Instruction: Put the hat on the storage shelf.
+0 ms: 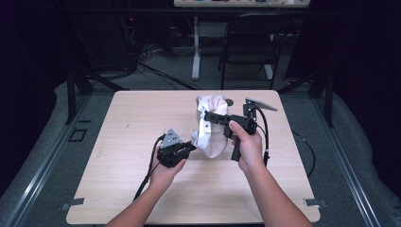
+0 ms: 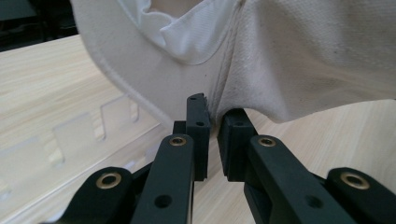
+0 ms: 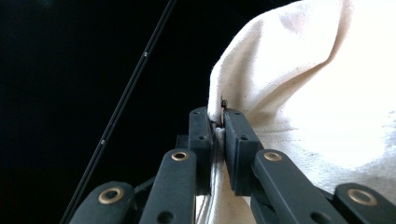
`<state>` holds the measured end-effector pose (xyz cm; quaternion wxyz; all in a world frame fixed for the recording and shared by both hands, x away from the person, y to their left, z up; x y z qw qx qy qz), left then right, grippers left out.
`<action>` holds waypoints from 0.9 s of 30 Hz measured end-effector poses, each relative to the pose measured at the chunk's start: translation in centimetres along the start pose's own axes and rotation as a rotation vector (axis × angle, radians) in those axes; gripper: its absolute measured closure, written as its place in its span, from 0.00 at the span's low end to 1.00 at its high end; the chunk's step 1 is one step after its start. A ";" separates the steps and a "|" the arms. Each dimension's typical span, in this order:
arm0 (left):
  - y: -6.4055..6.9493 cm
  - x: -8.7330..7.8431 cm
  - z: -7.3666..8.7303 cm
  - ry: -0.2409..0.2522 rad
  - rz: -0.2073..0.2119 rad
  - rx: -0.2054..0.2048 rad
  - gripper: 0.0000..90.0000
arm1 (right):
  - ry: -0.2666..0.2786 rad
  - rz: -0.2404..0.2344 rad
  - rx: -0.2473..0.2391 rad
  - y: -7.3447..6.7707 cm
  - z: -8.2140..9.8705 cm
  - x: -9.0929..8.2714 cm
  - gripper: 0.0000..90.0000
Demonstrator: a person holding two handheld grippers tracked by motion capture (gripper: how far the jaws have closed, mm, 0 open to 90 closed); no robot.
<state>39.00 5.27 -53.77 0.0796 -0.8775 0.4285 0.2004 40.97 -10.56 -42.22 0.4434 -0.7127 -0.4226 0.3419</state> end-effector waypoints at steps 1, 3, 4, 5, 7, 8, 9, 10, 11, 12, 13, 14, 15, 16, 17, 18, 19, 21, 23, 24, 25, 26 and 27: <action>0.0 -0.1 0.2 -0.003 -0.011 -0.004 0.93 | 0.000 0.000 0.000 0.0 0.0 0.0 0.92; 0.1 -0.1 0.4 -0.002 -0.028 -0.015 0.94 | -0.004 0.002 -0.001 0.0 0.1 0.1 0.92; 0.2 0.0 0.5 -0.009 -0.034 -0.019 0.94 | -0.007 0.003 -0.001 0.1 0.1 0.2 0.92; 0.2 0.0 0.6 -0.011 -0.040 -0.022 0.94 | -0.008 0.006 -0.002 0.1 0.1 0.2 0.92; 0.3 0.0 0.7 -0.011 -0.053 -0.026 0.94 | -0.008 0.005 0.001 0.2 0.2 0.3 0.92; 0.4 0.1 0.8 -0.016 -0.056 -0.027 0.94 | -0.013 0.009 -0.005 0.3 0.3 0.3 0.92; 0.5 0.2 1.0 -0.024 -0.059 -0.025 0.94 | -0.013 0.009 -0.005 0.3 0.3 0.3 0.92; 0.6 0.4 1.2 -0.042 -0.064 -0.023 0.94 | -0.012 0.013 -0.004 0.4 0.3 0.3 0.92; 0.6 0.5 1.4 -0.050 -0.067 -0.021 0.94 | -0.012 0.016 -0.002 0.5 0.3 0.3 0.92; 0.6 0.6 1.5 -0.057 -0.068 -0.029 0.95 | -0.012 0.021 -0.001 0.7 0.3 0.3 0.92; 0.5 0.7 1.6 -0.070 -0.070 -0.037 0.95 | -0.012 0.021 -0.001 0.7 0.3 0.3 0.92; 0.4 0.8 1.7 -0.079 -0.065 -0.046 0.95 | -0.013 0.027 -0.001 0.9 0.3 0.3 0.92; 0.4 0.9 1.8 -0.099 -0.066 -0.040 0.95 | -0.011 0.030 0.000 1.0 0.3 0.3 0.92; 0.5 0.9 1.9 -0.106 -0.065 -0.047 0.95 | -0.012 0.030 0.004 1.1 0.3 0.3 0.92; 0.5 0.9 1.9 -0.114 -0.067 -0.046 0.95 | -0.008 0.035 0.007 1.2 0.2 0.3 0.92; 0.5 0.9 1.9 -0.118 -0.067 -0.050 0.95 | -0.013 0.039 0.001 1.3 0.3 0.3 0.92; 0.4 0.9 1.9 -0.125 -0.063 -0.057 0.95 | -0.016 0.041 -0.002 1.3 0.3 0.3 0.92; 0.3 0.9 1.9 -0.147 -0.071 -0.061 0.95 | -0.013 0.043 -0.005 1.2 0.4 0.4 0.92; 0.2 1.1 2.3 -0.183 -0.079 -0.071 0.95 | -0.022 0.059 -0.011 1.3 0.5 0.5 0.92; 0.2 1.3 2.5 -0.181 -0.075 -0.068 0.95 | -0.019 0.070 -0.017 1.4 0.4 0.6 0.92; 0.3 1.3 2.5 -0.182 -0.078 -0.064 0.95 | -0.020 0.082 -0.024 1.6 0.4 0.6 0.92; 0.3 1.3 2.5 -0.183 -0.075 -0.069 0.95 | -0.016 0.076 -0.017 1.7 0.4 0.5 0.92; 0.3 1.3 2.5 -0.183 -0.075 -0.069 0.95 | -0.016 0.076 -0.017 1.7 0.4 0.5 0.92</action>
Point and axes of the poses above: each handheld gripper's, and its own axes: x roughly forward along the jaws, z roughly out of its underside, y roughly to its right, the point moved 6 cm from there along x, roughly forward along the jaws, and after that the axes turned 5 degrees about x, right-handed, at the moved point
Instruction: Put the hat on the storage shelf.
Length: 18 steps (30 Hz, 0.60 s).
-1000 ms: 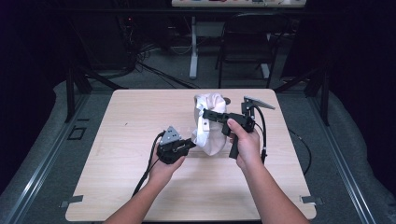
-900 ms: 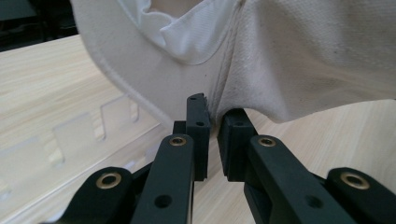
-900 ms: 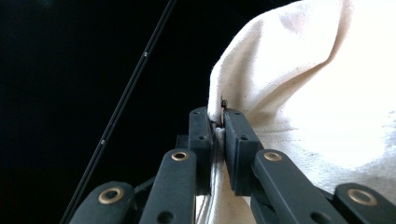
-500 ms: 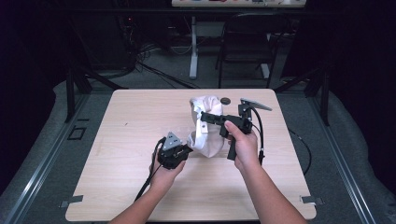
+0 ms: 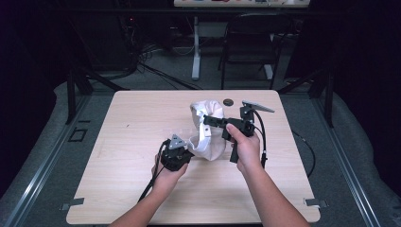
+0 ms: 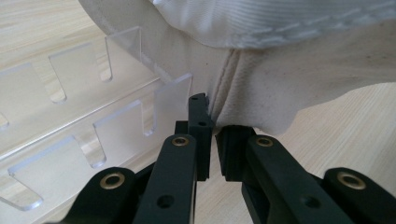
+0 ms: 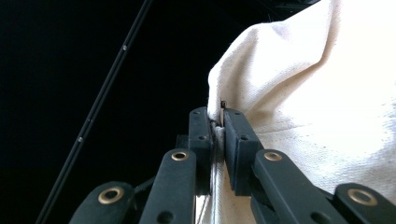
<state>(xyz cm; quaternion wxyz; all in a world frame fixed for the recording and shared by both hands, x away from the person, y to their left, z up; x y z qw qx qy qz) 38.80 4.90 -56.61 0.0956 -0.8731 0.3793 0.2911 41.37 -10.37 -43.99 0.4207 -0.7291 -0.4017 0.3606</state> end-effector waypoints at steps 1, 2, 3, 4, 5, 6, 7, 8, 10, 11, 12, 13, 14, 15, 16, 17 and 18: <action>0.0 0.0 0.0 0.003 0.001 -0.004 0.95 | -0.002 0.002 -0.001 0.1 0.0 -0.1 0.92; 0.0 0.1 0.0 0.004 0.002 -0.006 0.95 | 0.005 -0.001 0.003 0.1 -0.1 0.0 0.92; 0.0 0.1 0.0 -0.001 -0.001 0.006 0.95 | 0.010 0.001 0.007 0.1 -0.1 0.0 0.92; 0.0 0.1 0.0 -0.001 -0.001 0.006 0.95 | 0.010 0.001 0.007 0.1 -0.1 0.0 0.92; 0.0 0.1 0.0 0.004 -0.007 0.011 0.95 | 0.004 0.001 0.000 0.2 0.0 0.0 0.92; 0.0 0.1 0.0 0.004 -0.007 0.011 0.95 | 0.004 0.001 0.000 0.2 0.0 0.0 0.92; 0.0 0.1 0.0 0.004 -0.007 0.011 0.95 | 0.005 0.001 0.001 0.1 0.0 0.0 0.92; 0.0 0.1 0.0 0.005 -0.007 0.012 0.95 | 0.007 0.002 -0.001 0.1 0.0 0.0 0.92; 0.0 0.1 0.1 0.005 -0.007 0.010 0.94 | 0.011 0.003 0.002 0.1 0.0 0.0 0.92; 0.0 0.1 0.1 0.006 -0.007 0.010 0.94 | 0.013 0.006 0.003 0.1 0.0 0.0 0.92; 0.0 0.1 0.1 0.006 -0.007 0.010 0.94 | 0.013 0.006 0.003 0.1 0.0 0.0 0.92; 0.0 0.1 0.1 0.006 -0.008 0.010 0.94 | 0.012 0.006 0.003 0.1 0.0 0.0 0.92; 0.0 0.1 0.1 0.007 -0.008 0.010 0.94 | 0.011 0.005 0.001 0.1 0.0 0.0 0.92; 0.0 0.1 0.1 0.008 -0.007 0.011 0.94 | 0.011 0.001 0.002 0.1 0.0 -0.1 0.92; 0.0 0.1 0.1 0.008 -0.007 0.011 0.94 | 0.011 0.001 0.002 0.1 0.0 -0.1 0.92; 0.0 0.1 0.1 0.008 -0.009 0.012 0.94 | 0.006 0.002 -0.003 0.2 0.0 -0.1 0.92; 0.0 0.1 0.1 0.008 -0.009 0.012 0.94 | 0.006 0.002 -0.003 0.2 0.0 -0.1 0.92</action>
Point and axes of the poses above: each handheld gripper's, and its own axes: x roughly forward along the jaws, z roughly out of its underside, y roughly to its right, the point moved 6 cm from there along x, roughly forward along the jaws, and after that the axes turned 5 degrees about x, right-handed, at the moved point
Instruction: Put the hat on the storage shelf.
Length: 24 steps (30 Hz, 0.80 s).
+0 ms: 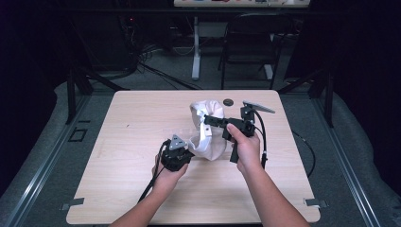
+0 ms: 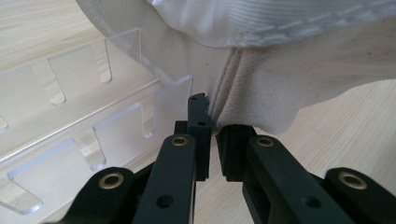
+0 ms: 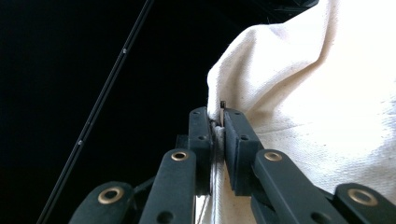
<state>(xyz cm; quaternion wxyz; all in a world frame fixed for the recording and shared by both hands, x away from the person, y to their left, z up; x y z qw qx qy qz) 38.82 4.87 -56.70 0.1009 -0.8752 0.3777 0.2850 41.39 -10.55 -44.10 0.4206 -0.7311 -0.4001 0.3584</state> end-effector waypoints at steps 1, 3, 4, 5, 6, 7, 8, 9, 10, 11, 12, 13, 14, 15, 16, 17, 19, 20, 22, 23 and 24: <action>0.0 0.0 0.0 0.000 -0.001 0.001 0.94 | 0.001 0.001 0.000 0.0 0.0 0.0 0.92; 0.0 0.0 0.0 -0.001 -0.001 0.002 0.94 | 0.003 0.001 0.000 0.0 0.0 0.0 0.92; 0.0 0.0 0.0 -0.001 -0.001 0.002 0.94 | 0.003 0.001 0.000 0.0 0.0 0.0 0.92; 0.0 0.0 0.0 -0.001 0.000 0.003 0.94 | 0.006 0.004 0.002 0.0 -0.1 0.0 0.92; 0.0 0.0 0.0 0.000 -0.001 0.004 0.94 | 0.006 0.004 0.002 0.0 -0.1 0.0 0.92; 0.1 0.0 0.0 0.008 -0.003 0.009 0.93 | 0.010 0.006 0.004 -0.1 -0.1 -0.1 0.92; 0.1 0.0 0.0 0.008 -0.003 0.009 0.92 | 0.010 0.006 0.004 -0.1 -0.1 -0.1 0.92; 0.0 -0.1 0.0 0.012 -0.002 0.008 0.92 | 0.009 0.009 -0.002 -0.1 -0.1 -0.1 0.92; 0.0 -0.1 0.0 0.010 0.005 0.001 0.92 | 0.012 0.015 -0.010 -0.1 -0.2 -0.1 0.92; 0.0 -0.2 0.0 0.013 0.006 -0.007 0.90 | 0.014 0.025 -0.025 -0.1 -0.3 -0.2 0.92; 0.0 -0.3 0.0 0.018 0.014 -0.013 0.90 | 0.014 0.025 -0.025 -0.1 -0.3 -0.2 0.92; 0.0 -0.4 0.0 0.028 0.019 -0.015 0.88 | 0.020 0.028 -0.023 -0.1 -0.3 -0.3 0.92; 0.0 -0.6 0.0 0.030 0.023 -0.009 0.87 | 0.020 0.040 -0.034 -0.1 -0.3 -0.3 0.92; 0.2 -0.8 0.0 0.041 0.023 -0.005 0.86 | 0.025 0.050 -0.040 0.0 -0.4 -0.4 0.92; 0.3 -1.0 0.0 0.041 0.025 -0.002 0.85 | 0.027 0.069 -0.058 0.0 -0.5 -0.6 0.92; 0.3 -1.1 0.0 0.043 0.023 0.006 0.84 | 0.031 0.083 -0.069 -0.1 -0.5 -0.7 0.92; 0.5 -1.7 0.0 0.043 0.027 0.024 0.82 | 0.035 0.107 -0.092 -0.3 -0.8 -0.8 0.92; 0.5 -1.7 0.0 0.043 0.027 0.024 0.82 | 0.035 0.107 -0.092 -0.3 -0.8 -0.8 0.92; 0.7 -2.3 0.1 0.050 0.026 0.038 0.80 | 0.034 0.144 -0.124 -0.4 -0.9 -0.9 0.92; 0.7 -2.6 0.1 0.049 0.025 0.048 0.80 | 0.032 0.162 -0.137 -0.5 -1.0 -1.0 0.92; 0.7 -2.9 0.2 0.051 0.027 0.055 0.80 | 0.031 0.179 -0.152 -0.6 -1.0 -1.0 0.92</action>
Point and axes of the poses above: each handheld gripper's, and its own axes: x roughly forward along the jaws, z roughly out of its underside, y roughly to its right, the point moved 6 cm from there along x, roughly forward along the jaws, and after that the axes turned 5 degrees about x, right-handed, at the moved point
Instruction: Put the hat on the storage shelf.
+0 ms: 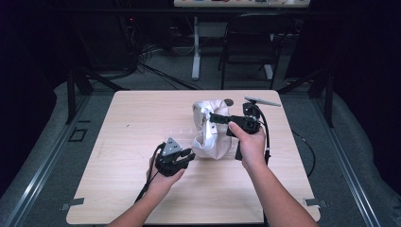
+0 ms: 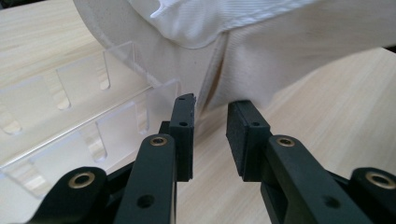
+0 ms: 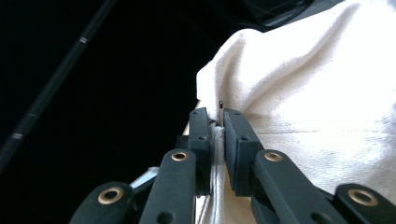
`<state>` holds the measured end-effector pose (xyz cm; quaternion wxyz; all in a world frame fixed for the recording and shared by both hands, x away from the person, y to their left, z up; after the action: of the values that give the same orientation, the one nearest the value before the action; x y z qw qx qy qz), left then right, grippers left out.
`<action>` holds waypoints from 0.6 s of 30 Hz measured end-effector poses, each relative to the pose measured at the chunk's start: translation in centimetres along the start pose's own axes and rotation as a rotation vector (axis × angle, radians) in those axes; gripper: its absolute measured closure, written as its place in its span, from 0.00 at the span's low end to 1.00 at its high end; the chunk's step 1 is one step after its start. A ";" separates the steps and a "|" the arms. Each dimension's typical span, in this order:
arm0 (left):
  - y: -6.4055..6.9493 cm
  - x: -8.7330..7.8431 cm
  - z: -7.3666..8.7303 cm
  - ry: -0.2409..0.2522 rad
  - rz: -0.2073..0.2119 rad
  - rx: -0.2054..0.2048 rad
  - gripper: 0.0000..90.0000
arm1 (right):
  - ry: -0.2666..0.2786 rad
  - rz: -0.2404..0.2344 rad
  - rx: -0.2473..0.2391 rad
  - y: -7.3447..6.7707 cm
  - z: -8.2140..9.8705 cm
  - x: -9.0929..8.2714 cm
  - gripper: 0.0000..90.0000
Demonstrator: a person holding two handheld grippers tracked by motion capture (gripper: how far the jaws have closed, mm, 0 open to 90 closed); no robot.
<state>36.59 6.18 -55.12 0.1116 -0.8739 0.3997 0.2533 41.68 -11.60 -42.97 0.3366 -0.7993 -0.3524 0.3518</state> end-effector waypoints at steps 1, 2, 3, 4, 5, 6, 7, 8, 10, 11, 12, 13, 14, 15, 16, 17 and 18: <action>0.0 -0.3 0.1 0.002 0.001 0.004 0.80 | -0.004 0.021 -0.021 0.0 -0.1 -0.1 0.92; 0.0 -0.7 0.2 0.002 0.003 0.005 0.80 | 0.001 0.044 -0.038 -0.2 -0.2 -0.1 0.92; 0.0 -1.0 0.4 0.002 0.001 0.014 0.79 | -0.006 0.096 -0.093 -0.4 -0.4 -0.3 0.92; -0.1 -1.4 0.5 -0.002 -0.003 0.019 0.79 | -0.006 0.096 -0.093 -0.4 -0.4 -0.3 0.92; -0.4 -1.9 0.9 -0.005 -0.005 0.011 0.78 | -0.006 0.144 -0.136 -0.6 -0.6 -0.4 0.92; -0.4 -1.9 0.9 -0.005 -0.005 0.011 0.78 | -0.006 0.144 -0.136 -0.6 -0.6 -0.4 0.92; -0.6 -2.3 1.2 -0.001 -0.005 0.002 0.78 | -0.001 0.163 -0.151 -0.7 -0.7 -0.4 0.92; -0.7 -2.5 1.3 -0.001 -0.004 -0.002 0.77 | 0.002 0.183 -0.175 -0.7 -0.8 -0.4 0.92; -1.1 -3.0 1.7 -0.002 -0.008 -0.006 0.76 | 0.014 0.204 -0.193 -0.8 -1.0 -0.5 0.92; -1.4 -3.6 2.2 -0.008 -0.013 -0.005 0.75 | 0.018 0.225 -0.213 -0.6 -1.1 -0.6 0.92; -1.4 -3.6 2.2 -0.008 -0.013 -0.005 0.75 | 0.018 0.225 -0.213 -0.6 -1.1 -0.6 0.92; -1.8 -4.1 2.8 -0.012 -0.018 -0.014 0.74 | 0.028 0.234 -0.213 -0.3 -1.2 -0.7 0.92; -1.8 -4.1 2.8 -0.012 -0.018 -0.014 0.74 | 0.028 0.234 -0.213 -0.3 -1.2 -0.7 0.92; -2.2 -4.6 3.4 -0.016 -0.022 -0.022 0.74 | 0.035 0.241 -0.213 -0.1 -1.3 -0.9 0.92; -2.2 -4.6 3.4 -0.016 -0.022 -0.022 0.73 | 0.035 0.241 -0.213 -0.1 -1.3 -0.9 0.92; -2.7 -5.1 3.9 -0.017 -0.033 -0.034 0.73 | 0.046 0.231 -0.205 0.0 -1.4 -1.1 0.91; -2.7 -5.1 3.9 -0.017 -0.033 -0.034 0.72 | 0.046 0.231 -0.205 0.0 -1.4 -1.1 0.91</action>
<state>34.49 12.77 -55.71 0.1044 -0.8799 0.3800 0.2655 42.25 -12.84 -41.91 0.2185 -0.8726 -0.2845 0.3316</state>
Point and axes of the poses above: each handheld gripper's, and its own axes: x roughly forward along the jaws, z roughly out of its underside, y roughly to its right, the point moved 6 cm from there along x, roughly forward along the jaws, and after that the axes turned 5 degrees about x, right-handed, at the moved point
